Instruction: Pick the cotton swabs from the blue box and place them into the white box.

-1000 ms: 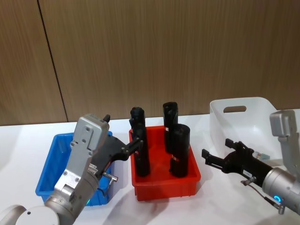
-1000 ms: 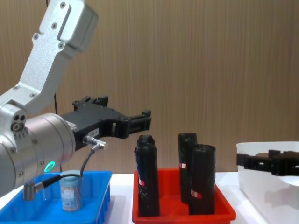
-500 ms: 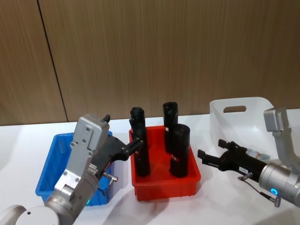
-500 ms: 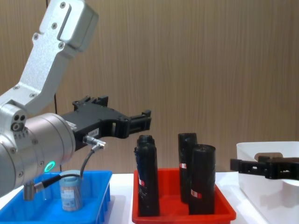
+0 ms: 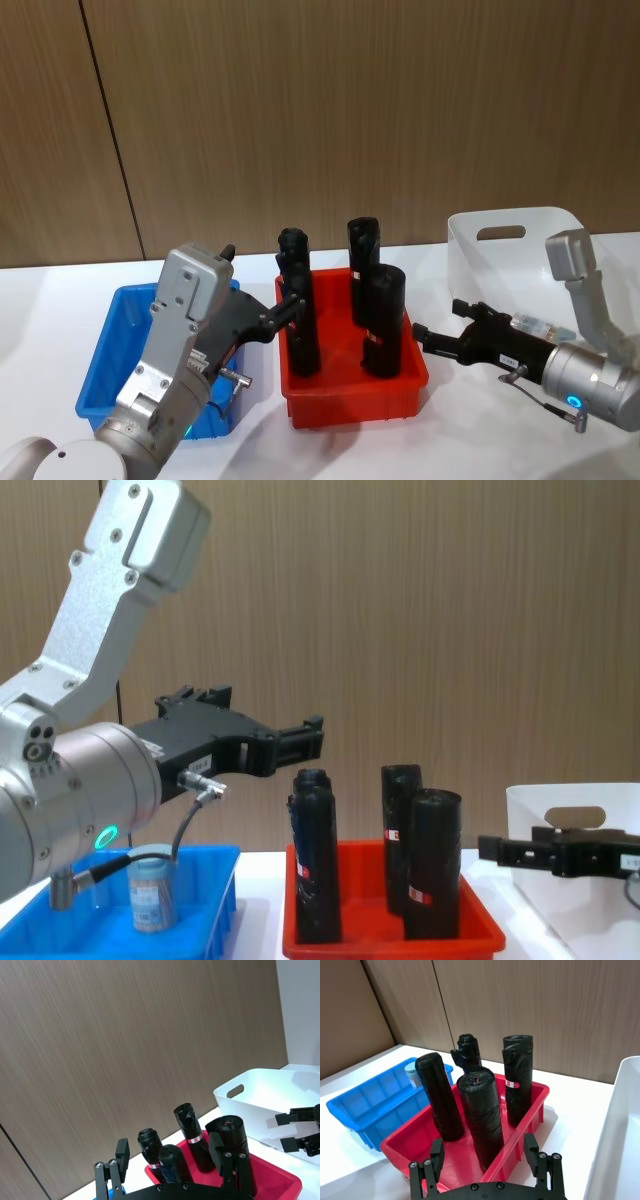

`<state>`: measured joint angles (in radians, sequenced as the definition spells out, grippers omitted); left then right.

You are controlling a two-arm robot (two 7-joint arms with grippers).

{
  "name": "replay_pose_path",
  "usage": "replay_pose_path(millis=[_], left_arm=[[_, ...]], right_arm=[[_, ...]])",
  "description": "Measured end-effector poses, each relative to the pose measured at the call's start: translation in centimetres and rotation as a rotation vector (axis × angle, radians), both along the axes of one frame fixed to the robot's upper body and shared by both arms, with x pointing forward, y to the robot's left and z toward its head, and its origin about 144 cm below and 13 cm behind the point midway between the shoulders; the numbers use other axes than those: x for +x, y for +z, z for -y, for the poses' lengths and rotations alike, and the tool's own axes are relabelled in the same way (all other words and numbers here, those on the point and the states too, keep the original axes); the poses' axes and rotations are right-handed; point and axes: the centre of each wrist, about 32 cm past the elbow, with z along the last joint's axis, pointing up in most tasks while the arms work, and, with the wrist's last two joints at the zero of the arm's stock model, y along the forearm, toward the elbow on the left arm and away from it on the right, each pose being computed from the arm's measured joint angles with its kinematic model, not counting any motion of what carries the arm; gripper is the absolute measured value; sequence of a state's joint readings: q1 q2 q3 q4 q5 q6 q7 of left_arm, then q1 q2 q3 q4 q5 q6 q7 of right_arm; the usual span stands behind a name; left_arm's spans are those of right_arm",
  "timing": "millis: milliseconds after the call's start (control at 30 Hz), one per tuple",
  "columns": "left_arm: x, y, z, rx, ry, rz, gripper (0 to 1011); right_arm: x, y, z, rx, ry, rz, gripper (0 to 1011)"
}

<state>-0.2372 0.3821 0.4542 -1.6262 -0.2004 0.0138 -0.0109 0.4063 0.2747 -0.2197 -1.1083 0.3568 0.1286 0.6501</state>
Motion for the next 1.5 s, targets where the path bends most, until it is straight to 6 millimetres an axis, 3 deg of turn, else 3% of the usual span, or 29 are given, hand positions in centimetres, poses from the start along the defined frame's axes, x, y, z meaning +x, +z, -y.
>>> replay_pose_path(millis=[600, 1500], left_arm=[[0.0, 0.0, 0.0, 0.000, 0.000, 0.000, 1004], [0.0, 0.0, 0.0, 0.000, 0.000, 0.000, 1004]], right_arm=[[2.6, -0.8, -1.2, -0.026, 0.064, 0.003, 1001], [6.7, 0.4, -4.9, -0.069, 0.115, 0.010, 1002]])
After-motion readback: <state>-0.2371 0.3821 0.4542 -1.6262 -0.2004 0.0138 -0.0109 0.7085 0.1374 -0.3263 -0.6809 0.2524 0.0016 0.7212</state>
